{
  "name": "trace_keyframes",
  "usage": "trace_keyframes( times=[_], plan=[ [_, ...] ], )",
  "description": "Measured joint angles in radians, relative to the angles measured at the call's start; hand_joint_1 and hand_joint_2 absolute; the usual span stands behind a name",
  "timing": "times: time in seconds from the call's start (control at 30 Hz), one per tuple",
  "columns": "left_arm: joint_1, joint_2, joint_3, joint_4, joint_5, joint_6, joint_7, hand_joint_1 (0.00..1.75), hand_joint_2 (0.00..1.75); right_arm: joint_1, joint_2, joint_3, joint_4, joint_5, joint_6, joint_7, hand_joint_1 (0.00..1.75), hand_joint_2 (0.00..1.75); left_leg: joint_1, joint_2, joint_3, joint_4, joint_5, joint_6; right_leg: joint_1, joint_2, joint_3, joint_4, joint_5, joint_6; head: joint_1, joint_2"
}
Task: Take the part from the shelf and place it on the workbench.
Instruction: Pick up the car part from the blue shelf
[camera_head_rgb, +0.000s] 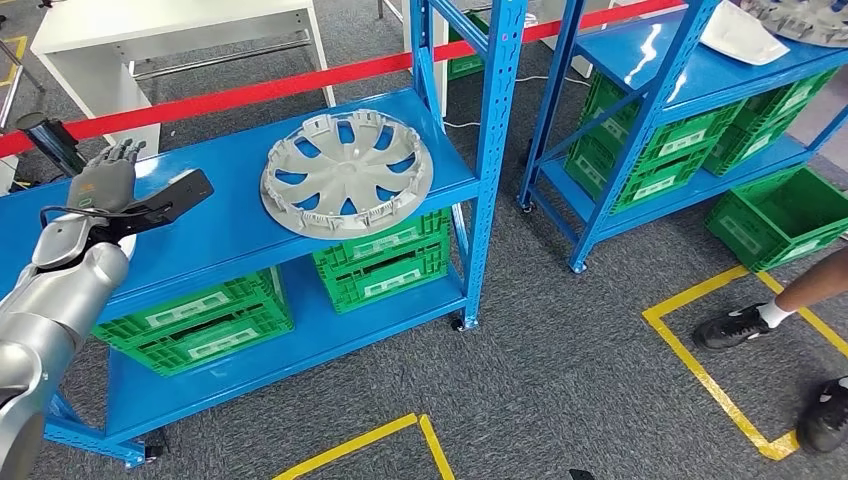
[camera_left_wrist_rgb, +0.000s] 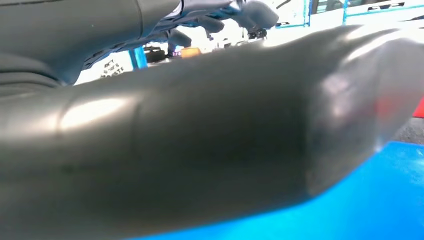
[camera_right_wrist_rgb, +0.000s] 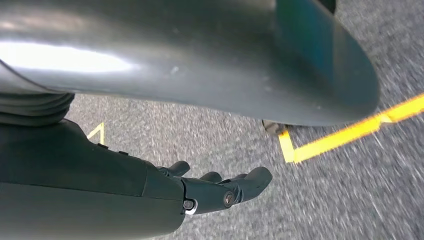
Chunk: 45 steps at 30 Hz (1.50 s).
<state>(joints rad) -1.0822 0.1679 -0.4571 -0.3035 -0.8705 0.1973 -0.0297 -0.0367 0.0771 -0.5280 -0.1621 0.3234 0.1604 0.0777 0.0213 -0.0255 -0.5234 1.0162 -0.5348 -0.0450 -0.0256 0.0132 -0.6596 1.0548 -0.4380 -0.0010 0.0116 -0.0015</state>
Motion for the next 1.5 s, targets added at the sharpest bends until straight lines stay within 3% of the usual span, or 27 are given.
trace_keyframes(
  times=[0.07, 0.17, 0.2, 0.23, 0.27, 0.33, 0.4, 0.43, 0.5, 0.57, 0.63, 0.7, 0.73, 0.77, 0.83, 0.9, 0.97, 1.07, 1.23, 1.5],
  plan=[
    [-0.001, 0.004, 0.0, 0.0, 0.0, -0.001, -0.001, 0.0, 0.0, -0.002, 0.0, 0.0, 0.0, 0.001, 0.001, -0.001, 0.0, 0.0, 0.001, 0.006, -0.016, 0.039, -0.022, -0.008, -0.002, -0.009, 0.007, -0.005, -0.004, -0.014, -0.002, 0.0],
    [0.005, 0.012, 0.0, 0.003, 0.0, -0.001, -0.006, 0.0, 0.0, -0.002, 0.0, 0.0, 0.0, 0.004, 0.005, -0.001, 0.0, 0.0, 0.001, 0.014, -0.118, 0.221, -0.091, -0.012, -0.001, -0.025, 0.019, -0.007, -0.013, -0.027, -0.003, 0.0],
    [0.011, 0.014, 0.0, 0.004, 0.0, -0.001, -0.008, 0.0, 0.0, -0.002, 0.0, 0.0, 0.0, 0.005, 0.006, -0.001, 0.0, 0.0, 0.001, 0.015, -0.151, 0.268, -0.097, -0.012, 0.0, -0.03, 0.024, -0.007, -0.017, -0.029, -0.004, 0.0],
    [0.016, 0.018, 0.0, 0.005, 0.0, -0.001, -0.01, 0.0, 0.0, -0.002, 0.0, 0.0, 0.0, 0.005, 0.007, -0.001, 0.0, 0.0, 0.001, 0.016, -0.167, 0.281, -0.082, -0.011, 0.0, -0.035, 0.029, -0.007, -0.021, -0.029, -0.004, 0.0],
    [0.019, 0.02, 0.0, 0.006, 0.0, -0.001, -0.013, 0.0, 0.0, -0.002, 0.0, 0.0, 0.0, 0.006, 0.008, -0.001, 0.0, 0.0, 0.001, 0.019, -0.166, 0.255, -0.048, -0.01, 0.0, -0.04, 0.035, -0.006, -0.025, -0.027, -0.004, 0.0],
    [0.019, 0.024, 0.0, 0.006, 0.0, -0.001, -0.015, 0.0, 0.0, -0.002, 0.0, 0.0, 0.0, 0.006, 0.009, -0.001, 0.0, 0.0, -0.001, 0.045, -0.124, 0.132, 0.037, -0.004, 0.001, -0.051, 0.048, -0.006, -0.033, -0.021, -0.004, 0.0],
    [0.016, 0.024, 0.0, 0.005, 0.0, -0.001, -0.016, 0.0, 0.0, -0.003, 0.0, 0.0, 0.0, 0.006, 0.009, 0.0, 0.0, 0.0, -0.01, 0.074, -0.089, 0.039, 0.077, 0.004, 0.006, -0.061, 0.055, -0.006, -0.039, -0.01, -0.004, 0.0],
    [0.015, 0.024, 0.0, 0.005, 0.0, -0.001, -0.016, 0.0, 0.0, -0.003, 0.0, 0.0, 0.0, 0.006, 0.009, 0.0, 0.0, 0.0, -0.013, 0.078, -0.085, 0.024, 0.078, 0.009, 0.008, -0.068, 0.057, -0.007, -0.04, -0.004, -0.004, 0.0],
    [0.015, 0.023, 0.0, 0.005, 0.0, -0.001, -0.015, 0.0, 0.0, -0.003, 0.0, 0.0, 0.0, 0.006, 0.01, 0.0, 0.0, 0.0, -0.013, 0.061, -0.087, 0.021, 0.08, 0.021, 0.01, -0.082, 0.058, -0.01, -0.042, 0.008, -0.003, 0.0],
    [0.014, 0.023, 0.0, 0.005, 0.0, -0.001, -0.014, 0.0, 0.0, -0.004, -0.001, -0.001, -0.001, 0.006, 0.01, 0.0, 0.0, 0.0, -0.01, 0.044, -0.088, 0.018, 0.084, 0.033, 0.008, -0.069, 0.047, 0.015, -0.062, 0.018, -0.002, 0.0],
    [0.014, 0.02, 0.001, 0.004, 0.0, -0.001, -0.011, 0.0, 0.0, -0.004, -0.001, -0.001, -0.001, 0.004, 0.007, 0.0, 0.0, 0.0, -0.009, 0.032, -0.087, 0.016, 0.085, 0.044, 0.008, -0.038, 0.0, 0.114, -0.111, 0.023, -0.001, 0.0],
    [0.017, 0.015, 0.001, 0.005, -0.001, -0.001, -0.008, 0.0, 0.0, -0.002, -0.001, -0.004, -0.001, -0.005, -0.003, 0.004, 0.0, 0.0, -0.012, 0.02, -0.087, 0.017, 0.084, 0.051, 0.01, -0.023, -0.065, 0.237, -0.151, 0.022, 0.0, 0.0],
    [0.018, 0.014, 0.001, 0.006, -0.001, -0.001, -0.005, 0.0, 0.0, -0.002, -0.001, -0.006, -0.001, -0.011, -0.009, 0.006, 0.0, 0.0, -0.013, 0.012, -0.087, 0.017, 0.084, 0.052, 0.011, -0.021, -0.083, 0.263, -0.148, 0.02, 0.0, 0.0],
    [0.02, 0.012, 0.001, 0.006, -0.001, 0.0, -0.003, 0.0, 0.0, -0.002, -0.001, -0.009, -0.001, -0.015, -0.013, 0.009, 0.0, 0.0, -0.014, 0.005, -0.087, 0.018, 0.083, 0.052, 0.012, -0.02, -0.083, 0.249, -0.127, 0.016, 0.0, 0.0],
    [0.02, 0.011, 0.001, 0.005, -0.002, 0.001, 0.0, 0.0, 0.0, -0.004, -0.001, -0.012, -0.001, -0.019, -0.015, 0.013, 0.0, 0.0, -0.015, -0.005, -0.084, 0.019, 0.081, 0.051, 0.016, -0.017, -0.033, 0.126, -0.058, 0.004, 0.0, 0.0],
    [0.019, 0.01, 0.001, 0.004, -0.003, 0.002, 0.003, 0.0, 0.0, -0.006, -0.001, -0.014, -0.001, -0.019, -0.015, 0.017, 0.0, 0.0, -0.019, -0.011, -0.084, 0.021, 0.078, 0.044, 0.021, -0.014, 0.017, 0.015, -0.019, -0.006, -0.001, 0.0],
    [0.019, 0.011, 0.002, 0.004, -0.003, 0.002, 0.005, 0.0, 0.0, -0.007, -0.001, -0.017, -0.001, -0.019, -0.017, 0.019, 0.0, 0.0, -0.023, -0.013, -0.087, 0.023, 0.076, 0.041, 0.023, -0.013, 0.03, -0.011, -0.015, -0.007, -0.001, 0.0],
    [0.019, 0.011, 0.002, 0.004, -0.006, 0.002, 0.006, 0.0, 0.0, -0.008, -0.001, -0.021, -0.001, -0.018, -0.019, 0.019, 0.0, 0.0, -0.023, -0.011, -0.084, 0.018, 0.079, 0.042, 0.023, -0.01, 0.029, -0.013, -0.012, -0.008, -0.001, 0.0],
    [0.018, 0.011, 0.003, 0.004, -0.012, -0.012, -0.003, 0.0, 0.0, -0.009, -0.001, -0.026, -0.001, -0.015, -0.021, 0.019, 0.0, 0.0, -0.023, -0.004, -0.077, 0.009, 0.081, 0.033, 0.024, -0.005, 0.029, -0.013, -0.013, -0.015, -0.001, 0.0],
    [0.018, 0.015, 0.009, 0.006, 0.014, -0.175, -0.088, 0.0, 0.0, -0.009, -0.001, -0.026, -0.001, -0.007, -0.02, 0.019, 0.0, 0.0, -0.023, -0.004, -0.077, 0.007, 0.082, 0.027, 0.023, -0.006, 0.029, -0.012, -0.012, -0.017, -0.001, 0.0]
  ],
)
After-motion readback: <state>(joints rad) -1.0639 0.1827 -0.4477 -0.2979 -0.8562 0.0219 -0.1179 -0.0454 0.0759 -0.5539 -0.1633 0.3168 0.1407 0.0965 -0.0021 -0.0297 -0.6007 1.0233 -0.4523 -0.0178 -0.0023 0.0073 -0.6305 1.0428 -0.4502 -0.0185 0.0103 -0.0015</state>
